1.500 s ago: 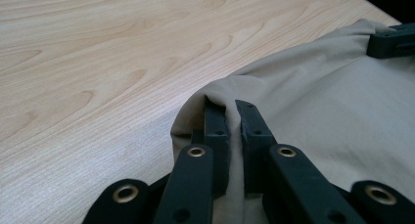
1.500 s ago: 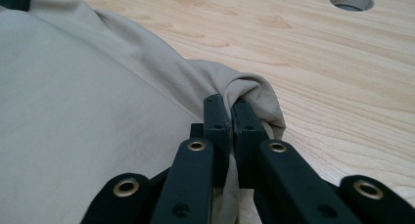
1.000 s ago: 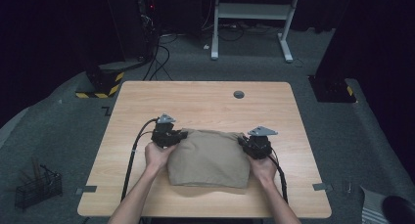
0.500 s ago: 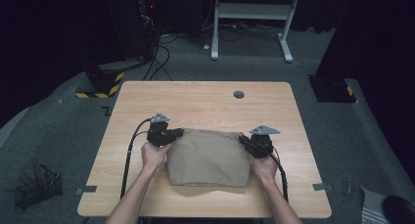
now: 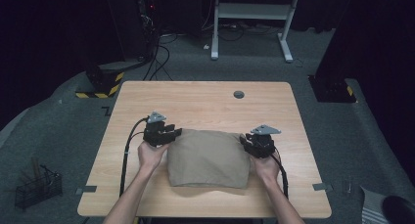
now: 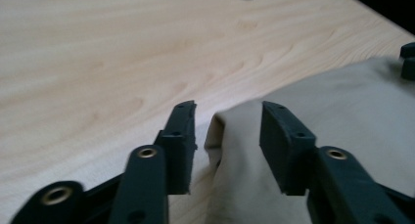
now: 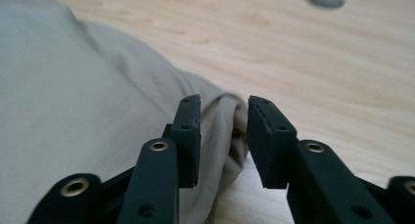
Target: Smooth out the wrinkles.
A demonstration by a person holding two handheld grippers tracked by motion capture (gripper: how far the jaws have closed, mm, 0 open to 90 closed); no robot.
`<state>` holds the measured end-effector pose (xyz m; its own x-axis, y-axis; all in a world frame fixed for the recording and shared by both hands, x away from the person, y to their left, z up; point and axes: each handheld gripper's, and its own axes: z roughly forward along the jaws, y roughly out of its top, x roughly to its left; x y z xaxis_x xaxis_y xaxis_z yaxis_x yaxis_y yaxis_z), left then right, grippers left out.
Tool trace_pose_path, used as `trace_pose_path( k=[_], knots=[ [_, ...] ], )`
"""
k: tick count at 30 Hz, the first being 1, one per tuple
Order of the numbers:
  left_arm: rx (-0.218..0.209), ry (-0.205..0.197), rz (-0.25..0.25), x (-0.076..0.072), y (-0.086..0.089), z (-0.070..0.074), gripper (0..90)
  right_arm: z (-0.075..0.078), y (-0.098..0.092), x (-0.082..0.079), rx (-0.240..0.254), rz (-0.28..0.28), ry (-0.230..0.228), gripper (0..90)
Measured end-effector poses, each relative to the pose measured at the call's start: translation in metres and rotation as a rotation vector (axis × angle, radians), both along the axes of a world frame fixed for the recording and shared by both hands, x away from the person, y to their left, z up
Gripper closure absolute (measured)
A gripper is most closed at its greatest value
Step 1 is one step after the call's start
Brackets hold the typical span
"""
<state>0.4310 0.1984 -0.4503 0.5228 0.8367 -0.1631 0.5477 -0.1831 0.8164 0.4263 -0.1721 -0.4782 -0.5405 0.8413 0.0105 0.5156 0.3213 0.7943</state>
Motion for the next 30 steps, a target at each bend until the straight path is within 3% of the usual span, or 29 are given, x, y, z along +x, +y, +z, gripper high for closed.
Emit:
trace_pose_path(
  k=[3, 5, 8, 11, 15, 18, 23, 25, 30],
  knots=[
    [0.013, -0.038, -0.023, -0.006, -0.004, 0.012, 49.5, 0.009, 0.001, -0.005, -0.008, -0.013, -0.043, 62.3],
    [-0.002, -0.041, -0.074, -0.009, -0.011, 0.015, 46.7, 0.014, 0.002, -0.007, 0.02, -0.002, -0.061, 62.3],
    [-0.005, -0.036, -0.146, -0.008, -0.026, 0.013, 43.2, 0.018, 0.011, -0.009, 0.046, 0.038, -0.071, 62.1],
    [-0.004, -0.022, -0.178, -0.005, -0.041, 0.004, 40.3, 0.017, 0.028, -0.008, 0.05, 0.074, -0.069, 60.7],
    [0.01, 0.022, -0.167, 0.002, -0.051, -0.012, 39.1, 0.006, 0.045, 0.0, 0.058, 0.093, -0.021, 59.7],
    [0.004, 0.054, -0.15, 0.007, -0.049, -0.026, 37.9, -0.004, 0.05, 0.006, 0.068, 0.087, 0.009, 57.3],
    [-0.011, 0.095, -0.125, 0.009, -0.037, -0.049, 37.1, -0.021, 0.048, 0.013, 0.017, 0.065, 0.042, 54.8],
    [-0.036, 0.105, -0.126, 0.008, -0.034, -0.055, 37.1, -0.025, 0.043, 0.013, 0.012, 0.052, 0.045, 54.5],
    [-0.005, 0.084, -0.129, 0.005, -0.032, -0.053, 37.1, -0.029, 0.032, 0.013, -0.045, 0.019, 0.037, 54.6]
  ],
)
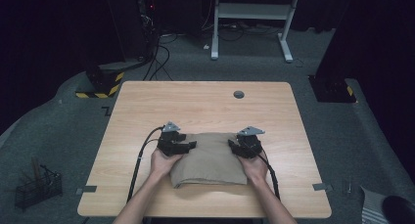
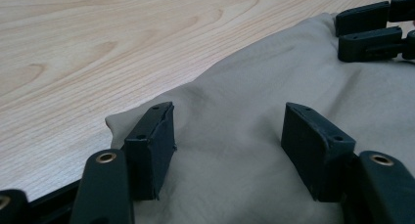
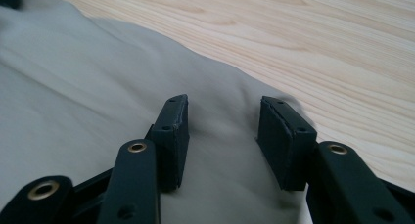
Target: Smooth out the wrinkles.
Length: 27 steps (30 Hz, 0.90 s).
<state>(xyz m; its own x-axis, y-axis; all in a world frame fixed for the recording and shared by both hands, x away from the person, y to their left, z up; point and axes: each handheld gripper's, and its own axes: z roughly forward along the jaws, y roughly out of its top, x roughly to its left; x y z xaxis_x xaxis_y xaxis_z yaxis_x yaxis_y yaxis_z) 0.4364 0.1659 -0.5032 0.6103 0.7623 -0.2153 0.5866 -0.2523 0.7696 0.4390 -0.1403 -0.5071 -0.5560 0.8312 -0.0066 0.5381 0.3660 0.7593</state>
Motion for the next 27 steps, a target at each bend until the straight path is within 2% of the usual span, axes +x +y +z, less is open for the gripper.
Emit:
trace_pose_path(
  k=[2, 5, 9, 12, 13, 17, 19, 23, 25, 27],
  knots=[
    [0.013, -0.009, 0.007, -0.002, 0.002, 0.004, 36.8, 0.0, -0.005, -0.001, -0.014, -0.019, -0.001, 54.0],
    [0.016, -0.043, 0.009, -0.011, 0.005, 0.013, 35.7, 0.006, -0.013, -0.007, 0.005, -0.039, -0.014, 52.6],
    [-0.009, -0.095, -0.013, -0.028, 0.009, 0.029, 33.3, 0.021, -0.017, -0.025, 0.052, -0.011, -0.068, 51.4],
    [-0.013, -0.115, -0.039, -0.044, 0.008, 0.036, 31.3, 0.03, -0.015, -0.04, 0.087, 0.031, -0.082, 50.1],
    [-0.017, -0.113, -0.049, -0.049, 0.007, 0.036, 30.8, 0.031, -0.015, -0.044, 0.091, 0.048, -0.085, 49.7],
    [0.04, -0.094, -0.07, -0.068, 0.006, 0.023, 30.3, 0.024, -0.016, -0.061, 0.093, 0.097, -0.066, 47.6],
    [0.034, -0.078, -0.059, -0.074, 0.008, 0.013, 30.1, 0.017, -0.019, -0.067, 0.091, 0.11, -0.046, 46.6],
    [0.043, -0.047, -0.047, -0.074, 0.009, -0.001, 30.1, 0.002, -0.024, -0.071, 0.082, 0.11, -0.012, 45.1],
    [0.031, -0.026, -0.039, -0.07, 0.009, -0.005, 29.7, -0.002, -0.024, -0.069, 0.071, 0.103, -0.001, 44.2],
    [0.019, -0.026, -0.025, -0.065, 0.01, -0.007, 29.5, -0.004, -0.023, -0.065, 0.065, 0.099, -0.002, 44.1]
  ],
)
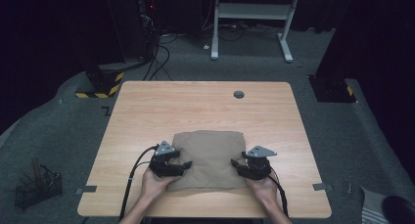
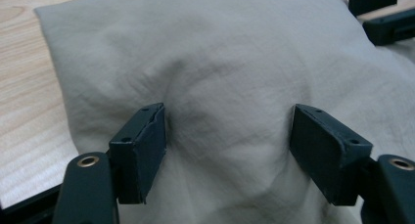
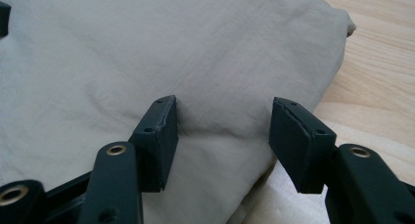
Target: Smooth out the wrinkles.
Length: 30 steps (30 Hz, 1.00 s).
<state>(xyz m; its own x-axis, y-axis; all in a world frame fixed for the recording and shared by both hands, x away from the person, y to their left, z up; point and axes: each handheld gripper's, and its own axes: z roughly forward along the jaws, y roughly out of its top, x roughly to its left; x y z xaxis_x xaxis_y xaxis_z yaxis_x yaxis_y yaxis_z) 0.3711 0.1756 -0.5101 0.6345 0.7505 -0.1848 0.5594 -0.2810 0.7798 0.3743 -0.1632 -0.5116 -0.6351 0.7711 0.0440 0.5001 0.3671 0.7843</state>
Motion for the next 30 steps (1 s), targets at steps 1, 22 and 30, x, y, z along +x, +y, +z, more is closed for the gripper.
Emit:
trace_pose_path(
  k=[1, 22, 30],
  knots=[
    [-0.002, 0.002, 0.003, 0.003, 0.0, -0.001, 29.5, 0.0, 0.001, 0.001, -0.004, -0.006, -0.001, 44.1],
    [0.011, -0.014, 0.074, 0.065, -0.01, -0.001, 27.9, -0.001, 0.002, 0.061, -0.013, -0.116, -0.009, 40.8],
    [-0.007, -0.022, 0.091, 0.072, -0.009, -0.001, 26.3, -0.002, -0.001, 0.069, 0.012, -0.123, -0.01, 39.8]
  ],
)
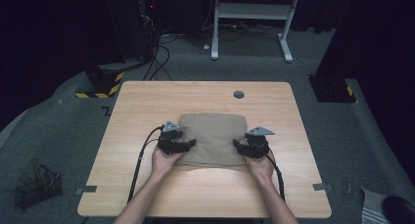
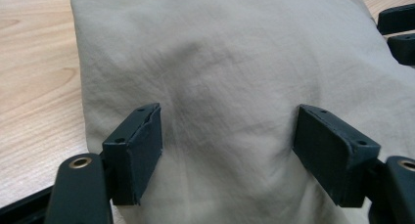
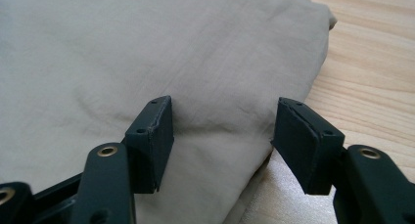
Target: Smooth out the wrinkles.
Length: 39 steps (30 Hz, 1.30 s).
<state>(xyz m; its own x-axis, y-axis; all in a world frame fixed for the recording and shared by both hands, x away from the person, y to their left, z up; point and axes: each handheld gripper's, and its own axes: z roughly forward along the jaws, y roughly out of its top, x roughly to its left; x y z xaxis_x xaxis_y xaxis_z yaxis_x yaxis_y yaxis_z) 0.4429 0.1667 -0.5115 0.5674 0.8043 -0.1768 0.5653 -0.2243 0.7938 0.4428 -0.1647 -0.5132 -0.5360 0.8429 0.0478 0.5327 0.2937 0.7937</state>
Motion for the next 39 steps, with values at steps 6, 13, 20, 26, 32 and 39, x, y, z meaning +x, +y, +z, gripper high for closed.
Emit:
trace_pose_path(
  k=[6, 13, 20, 26, 32, 39],
  knots=[
    [-0.024, -0.02, 0.008, -0.014, 0.01, 0.014, 27.2, 0.008, -0.011, -0.014, 0.037, 0.01, -0.013, 39.8],
    [-0.035, -0.076, 0.031, -0.035, 0.035, 0.033, 26.2, 0.017, -0.042, -0.032, 0.06, -0.031, -0.048, 40.2],
    [-0.02, -0.084, 0.072, -0.048, 0.058, 0.038, 27.1, 0.019, -0.067, -0.043, 0.067, -0.085, -0.059, 40.5],
    [-0.013, -0.069, 0.115, -0.056, 0.077, 0.032, 27.4, 0.016, -0.083, -0.049, 0.061, -0.123, -0.05, 40.9],
    [0.009, -0.061, 0.163, -0.063, 0.091, 0.024, 27.5, 0.012, -0.094, -0.053, 0.031, -0.159, -0.042, 41.4],
    [0.036, -0.038, 0.212, -0.067, 0.105, 0.011, 27.6, 0.006, -0.098, -0.053, 0.0, -0.188, -0.022, 41.7]
  ],
)
